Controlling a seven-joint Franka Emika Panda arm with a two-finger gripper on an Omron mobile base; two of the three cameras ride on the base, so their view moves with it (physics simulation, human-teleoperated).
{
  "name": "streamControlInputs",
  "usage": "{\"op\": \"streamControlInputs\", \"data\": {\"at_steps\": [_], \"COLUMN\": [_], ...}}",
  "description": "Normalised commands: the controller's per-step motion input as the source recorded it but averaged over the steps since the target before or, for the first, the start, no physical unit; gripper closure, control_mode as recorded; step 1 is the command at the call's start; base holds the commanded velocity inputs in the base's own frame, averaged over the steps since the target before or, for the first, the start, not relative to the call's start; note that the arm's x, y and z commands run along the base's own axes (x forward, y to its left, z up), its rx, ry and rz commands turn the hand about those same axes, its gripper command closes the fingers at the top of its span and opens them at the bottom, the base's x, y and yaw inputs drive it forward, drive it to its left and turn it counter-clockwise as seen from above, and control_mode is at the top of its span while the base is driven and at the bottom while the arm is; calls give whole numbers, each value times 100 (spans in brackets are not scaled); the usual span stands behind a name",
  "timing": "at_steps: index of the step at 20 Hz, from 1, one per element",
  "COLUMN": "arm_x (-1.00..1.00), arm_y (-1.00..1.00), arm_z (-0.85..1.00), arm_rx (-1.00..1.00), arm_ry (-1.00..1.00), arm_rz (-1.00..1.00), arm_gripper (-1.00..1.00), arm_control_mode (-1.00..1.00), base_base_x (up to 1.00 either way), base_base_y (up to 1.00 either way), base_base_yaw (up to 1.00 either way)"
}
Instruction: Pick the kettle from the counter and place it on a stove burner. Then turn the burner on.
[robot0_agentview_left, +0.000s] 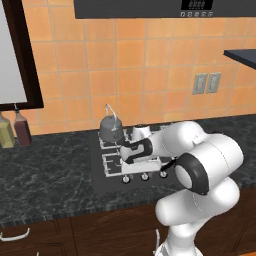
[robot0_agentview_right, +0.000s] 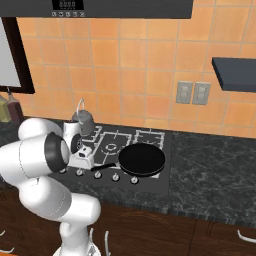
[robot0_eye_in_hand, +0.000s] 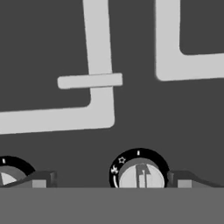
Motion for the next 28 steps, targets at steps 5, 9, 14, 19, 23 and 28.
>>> {"op": "streamControlInputs", "data": {"at_steps": [5, 9, 14, 19, 23, 28], "arm_x": [6, 28, 8, -4, 0, 0], "arm_y": [0, 1, 0, 0, 6, 1], "arm_z": [0, 0, -11, -21, -3, 0], "arm_rx": [0, 0, 0, 0, 0, 0], "arm_ry": [0, 0, 3, 9, 2, 1], "arm_rz": [-16, -14, -6, 0, 0, 0], "arm_gripper": [-100, -100, -100, -100, 100, 100], "arm_control_mode": [-100, -100, -100, -100, -100, -100], "base_base_x": [0, 0, 0, 0, 0, 0], "base_base_y": [0, 0, 0, 0, 0, 0], "base_base_yaw": [0, 0, 0, 0, 0, 0]}}
